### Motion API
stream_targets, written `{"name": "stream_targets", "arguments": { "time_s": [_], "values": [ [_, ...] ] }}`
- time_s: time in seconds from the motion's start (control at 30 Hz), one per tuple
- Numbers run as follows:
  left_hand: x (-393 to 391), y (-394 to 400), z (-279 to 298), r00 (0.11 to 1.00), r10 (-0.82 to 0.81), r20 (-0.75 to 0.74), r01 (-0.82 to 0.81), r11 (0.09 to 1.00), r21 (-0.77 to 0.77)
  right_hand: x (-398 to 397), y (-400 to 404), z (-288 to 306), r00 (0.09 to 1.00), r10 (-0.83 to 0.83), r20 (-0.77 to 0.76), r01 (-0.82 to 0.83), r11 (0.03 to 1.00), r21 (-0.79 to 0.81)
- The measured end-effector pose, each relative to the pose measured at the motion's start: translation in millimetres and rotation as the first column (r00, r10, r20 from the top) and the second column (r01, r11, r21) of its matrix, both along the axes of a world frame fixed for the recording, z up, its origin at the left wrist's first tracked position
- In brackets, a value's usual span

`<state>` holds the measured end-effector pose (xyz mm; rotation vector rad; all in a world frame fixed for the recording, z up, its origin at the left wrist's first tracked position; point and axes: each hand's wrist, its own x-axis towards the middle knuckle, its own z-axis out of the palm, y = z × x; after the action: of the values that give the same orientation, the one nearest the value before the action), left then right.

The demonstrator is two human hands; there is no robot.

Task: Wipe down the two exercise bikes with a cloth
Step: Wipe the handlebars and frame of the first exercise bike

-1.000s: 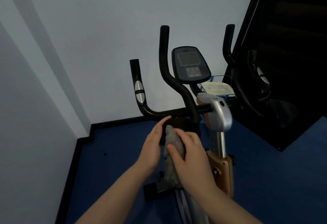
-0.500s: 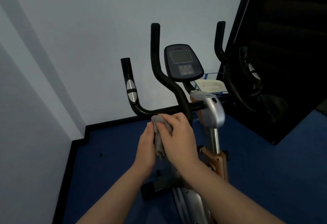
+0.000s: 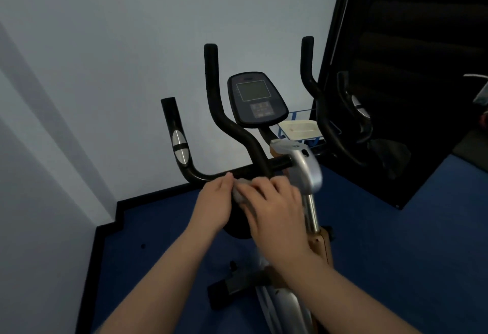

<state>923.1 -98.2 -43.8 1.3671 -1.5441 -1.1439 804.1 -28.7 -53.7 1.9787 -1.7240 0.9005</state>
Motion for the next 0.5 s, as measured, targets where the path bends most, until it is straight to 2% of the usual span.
{"name": "stream_targets", "arguments": {
  "time_s": [0.17, 0.37, 0.5],
  "values": [
    [2, 5, -10, 0.999, 0.033, 0.011, -0.033, 0.998, -0.056, -10, 2, -20, 0.999, 0.045, 0.014, -0.043, 0.991, -0.128],
    [0, 8, -9, 0.998, 0.058, 0.027, -0.056, 0.996, -0.072, -1, -5, -33, 0.979, 0.054, 0.196, -0.012, 0.977, -0.213],
    [1, 9, -10, 0.999, 0.047, 0.017, -0.046, 0.997, -0.069, -12, 4, -40, 0.985, 0.105, 0.134, -0.074, 0.972, -0.222]
  ]
}}
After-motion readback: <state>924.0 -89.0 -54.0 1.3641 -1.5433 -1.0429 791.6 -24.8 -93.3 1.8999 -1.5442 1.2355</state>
